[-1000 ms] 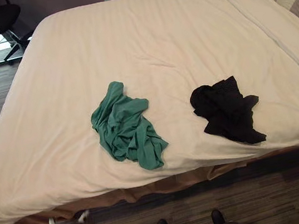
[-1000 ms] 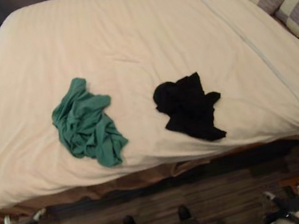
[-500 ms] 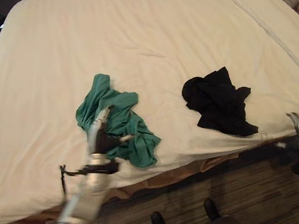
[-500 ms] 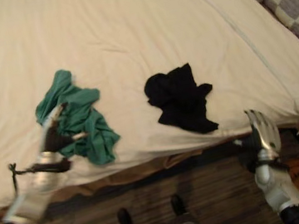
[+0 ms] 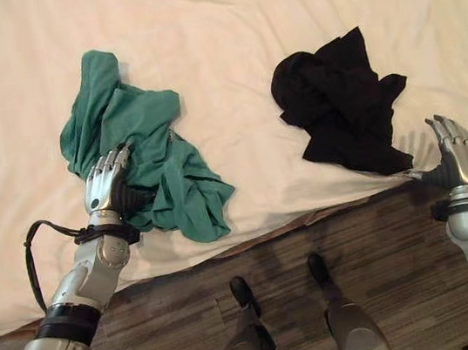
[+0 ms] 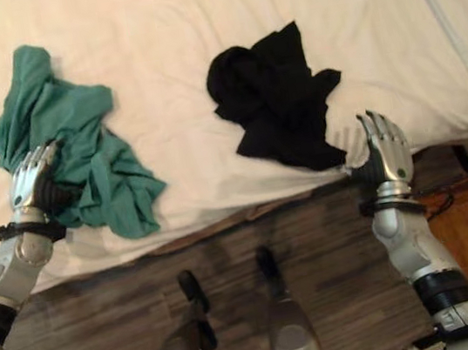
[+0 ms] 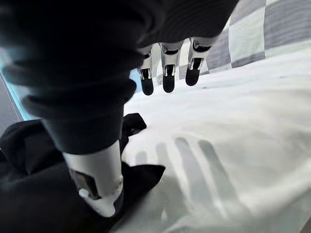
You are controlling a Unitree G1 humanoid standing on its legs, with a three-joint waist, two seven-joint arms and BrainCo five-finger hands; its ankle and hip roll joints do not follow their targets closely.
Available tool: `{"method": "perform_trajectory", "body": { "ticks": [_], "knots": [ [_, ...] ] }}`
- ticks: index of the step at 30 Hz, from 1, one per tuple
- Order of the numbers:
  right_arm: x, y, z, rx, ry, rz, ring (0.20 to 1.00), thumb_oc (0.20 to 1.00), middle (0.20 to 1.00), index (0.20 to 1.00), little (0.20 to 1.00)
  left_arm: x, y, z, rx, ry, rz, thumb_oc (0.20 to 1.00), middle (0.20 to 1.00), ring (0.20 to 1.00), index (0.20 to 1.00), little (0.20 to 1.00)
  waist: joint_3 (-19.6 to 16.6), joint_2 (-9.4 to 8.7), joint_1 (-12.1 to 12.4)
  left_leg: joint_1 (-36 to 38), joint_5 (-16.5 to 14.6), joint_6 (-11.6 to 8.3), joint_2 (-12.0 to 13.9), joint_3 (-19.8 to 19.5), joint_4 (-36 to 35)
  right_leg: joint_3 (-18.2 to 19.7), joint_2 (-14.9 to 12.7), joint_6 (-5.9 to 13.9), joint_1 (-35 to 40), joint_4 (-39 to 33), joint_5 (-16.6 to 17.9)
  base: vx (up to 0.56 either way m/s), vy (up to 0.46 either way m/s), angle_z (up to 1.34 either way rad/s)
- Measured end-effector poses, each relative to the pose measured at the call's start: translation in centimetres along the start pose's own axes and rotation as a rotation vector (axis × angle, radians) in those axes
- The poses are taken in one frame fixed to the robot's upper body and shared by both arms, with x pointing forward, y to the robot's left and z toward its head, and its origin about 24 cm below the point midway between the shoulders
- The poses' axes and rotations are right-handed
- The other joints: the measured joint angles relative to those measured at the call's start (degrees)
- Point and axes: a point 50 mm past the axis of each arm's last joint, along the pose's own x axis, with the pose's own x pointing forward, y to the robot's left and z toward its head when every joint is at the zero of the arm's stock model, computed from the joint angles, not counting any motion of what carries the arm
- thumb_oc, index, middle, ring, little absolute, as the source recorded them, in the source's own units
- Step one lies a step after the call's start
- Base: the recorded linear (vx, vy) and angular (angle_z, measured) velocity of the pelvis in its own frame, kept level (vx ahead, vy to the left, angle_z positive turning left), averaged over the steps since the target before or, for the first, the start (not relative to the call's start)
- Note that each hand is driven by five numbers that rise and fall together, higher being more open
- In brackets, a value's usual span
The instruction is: Tidy up the quilt and then pick up the clothes from the bed and put them into the laundry hamper.
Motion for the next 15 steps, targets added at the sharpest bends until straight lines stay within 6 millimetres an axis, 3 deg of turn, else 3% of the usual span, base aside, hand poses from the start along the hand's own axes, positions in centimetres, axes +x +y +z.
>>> {"method": "perform_trajectory", "body": {
  "ticks": [3, 4, 5, 6, 11, 15],
  "knots": [
    [0.9, -0.4, 1.6, 0.036, -0.046, -0.046, 1.000, 1.000, 1.000, 1.000, 1.000, 1.4, 0.9, 0.1, 0.036, 0.025, 0.060, 1.000, 1.000, 1.000, 1.000, 1.000, 1.0, 0.41, 0.1, -2.3, 0.3, -0.09, 0.1, -0.1, 0.0, -0.1, 0.1, 0.01, -2.4, -0.3, 0.2, -0.05, -0.046, 0.00],
    [1.3, -0.6, 2.1, 0.046, -0.066, -0.056, 1.000, 1.000, 1.000, 1.000, 1.000, 1.7, 1.2, 0.1, 0.048, 0.031, 0.073, 0.896, 0.896, 0.896, 0.896, 0.896, 1.7, 0.42, 0.1, -2.7, 0.5, -0.03, 0.1, 0.0, 0.0, 0.0, 0.1, 0.00, -2.9, -0.2, 0.5, -0.04, -0.073, -0.02],
    [1.9, -1.0, 2.7, 0.058, -0.086, -0.080, 1.000, 1.000, 1.000, 1.000, 1.000, 2.1, 1.6, 0.3, 0.058, 0.032, 0.088, 0.501, 0.501, 0.501, 0.501, 0.501, 2.8, 0.58, 0.1, -3.0, 0.7, 0.02, 0.1, 0.0, 0.0, 0.0, 0.2, 0.07, -3.1, 0.0, 0.6, -0.03, -0.089, -0.03],
    [2.2, -1.3, 3.1, 0.062, -0.096, -0.092, 1.000, 1.000, 1.000, 1.000, 1.000, 2.1, 1.6, 0.4, 0.064, 0.030, 0.095, 0.200, 0.200, 0.200, 0.200, 0.200, 3.0, 0.76, 0.4, -3.5, 0.7, 0.03, 0.1, 0.0, 0.0, 0.0, 0.2, 0.09, -3.6, 0.0, 0.7, -0.01, -0.069, -0.01],
    [3.3, -2.3, 3.7, 0.047, -0.129, -0.126, 1.000, 1.000, 1.000, 1.000, 1.000, 2.0, 2.0, 1.6, 0.004, 0.004, 0.142, 0.200, 0.200, 0.200, 0.200, 0.200, 3.1, 0.82, 1.6, -4.2, 0.8, -0.07, 0.3, -0.1, 0.0, -0.1, 0.3, 0.09, -4.2, -0.2, 0.7, -0.02, -0.069, 0.00],
    [5.2, -3.8, 5.0, 0.017, -0.196, -0.166, 1.000, 1.000, 1.000, 1.000, 1.000, 0.4, 0.6, 3.0, -0.192, -0.026, 0.166, 0.200, 0.200, 0.200, 0.200, 0.200, 3.6, 1.07, 3.0, -4.5, 0.8, -0.05, 0.2, -0.1, 0.0, -0.3, 0.3, 0.09, -4.4, 0.0, 0.7, -0.02, -0.061, 0.02]
  ]
}}
